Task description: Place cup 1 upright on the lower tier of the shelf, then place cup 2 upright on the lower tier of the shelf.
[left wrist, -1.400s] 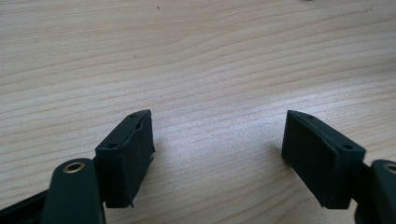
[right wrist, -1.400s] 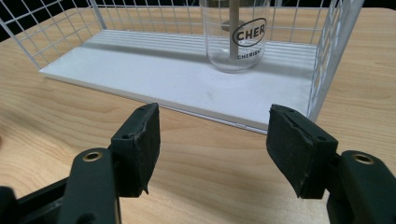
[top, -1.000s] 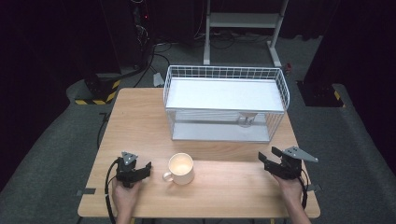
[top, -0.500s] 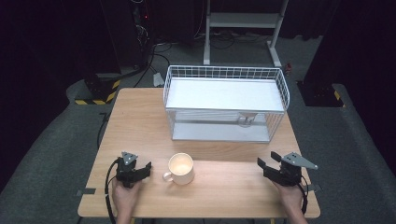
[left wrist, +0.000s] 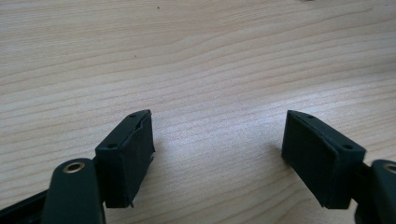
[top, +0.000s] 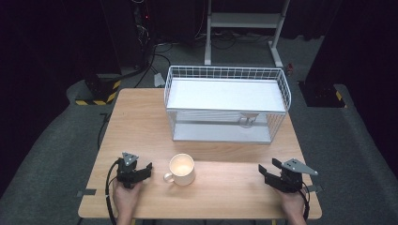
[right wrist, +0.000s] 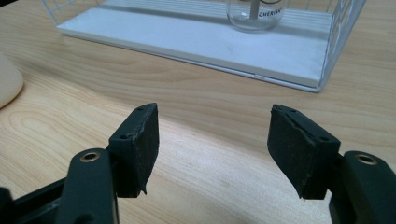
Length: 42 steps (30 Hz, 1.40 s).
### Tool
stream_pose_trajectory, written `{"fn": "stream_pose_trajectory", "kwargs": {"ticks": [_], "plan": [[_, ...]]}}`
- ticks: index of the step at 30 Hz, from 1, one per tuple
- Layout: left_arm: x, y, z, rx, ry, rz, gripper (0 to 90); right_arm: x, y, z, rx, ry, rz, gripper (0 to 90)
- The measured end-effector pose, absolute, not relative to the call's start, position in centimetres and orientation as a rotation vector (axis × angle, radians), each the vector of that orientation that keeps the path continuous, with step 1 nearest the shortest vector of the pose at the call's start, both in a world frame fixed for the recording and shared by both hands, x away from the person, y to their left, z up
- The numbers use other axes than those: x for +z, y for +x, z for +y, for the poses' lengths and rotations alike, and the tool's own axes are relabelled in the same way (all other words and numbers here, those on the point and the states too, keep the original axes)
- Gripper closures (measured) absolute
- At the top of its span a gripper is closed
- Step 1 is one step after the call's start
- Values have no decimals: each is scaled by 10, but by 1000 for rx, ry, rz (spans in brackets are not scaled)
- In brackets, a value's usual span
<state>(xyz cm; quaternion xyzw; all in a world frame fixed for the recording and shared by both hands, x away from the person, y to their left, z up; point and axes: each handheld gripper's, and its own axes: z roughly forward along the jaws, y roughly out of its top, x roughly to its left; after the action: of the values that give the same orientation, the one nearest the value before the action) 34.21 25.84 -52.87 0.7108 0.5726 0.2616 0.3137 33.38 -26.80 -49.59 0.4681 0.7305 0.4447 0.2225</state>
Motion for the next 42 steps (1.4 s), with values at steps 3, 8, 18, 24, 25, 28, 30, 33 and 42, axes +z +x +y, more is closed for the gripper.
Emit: {"fn": "stream_pose_trajectory", "kwargs": {"ticks": [3,8,18,24,25,28,30,33,42], "plan": [[-529,342,258,688,1872,1510,251,-500,334,-270,1223,1320,2019,345],[-529,342,258,690,1873,1510,251,-506,335,-271,1205,1334,2037,345],[-529,342,258,690,1874,1510,250,-518,342,-270,1119,1355,2058,347],[-529,342,258,680,1870,1511,249,-521,346,-265,1056,1313,2150,313],[-529,343,258,681,1866,1511,246,-522,348,-264,1040,1316,2177,306],[-529,343,258,665,1880,1501,213,-523,352,-260,964,1276,2238,289],[-529,344,257,658,1887,1500,198,-523,354,-259,948,1271,2237,277],[-527,346,253,644,1912,1515,148,-523,354,-259,930,1295,2222,247],[-515,340,245,543,1888,1420,212,-524,356,-258,918,1315,2207,211]]}}
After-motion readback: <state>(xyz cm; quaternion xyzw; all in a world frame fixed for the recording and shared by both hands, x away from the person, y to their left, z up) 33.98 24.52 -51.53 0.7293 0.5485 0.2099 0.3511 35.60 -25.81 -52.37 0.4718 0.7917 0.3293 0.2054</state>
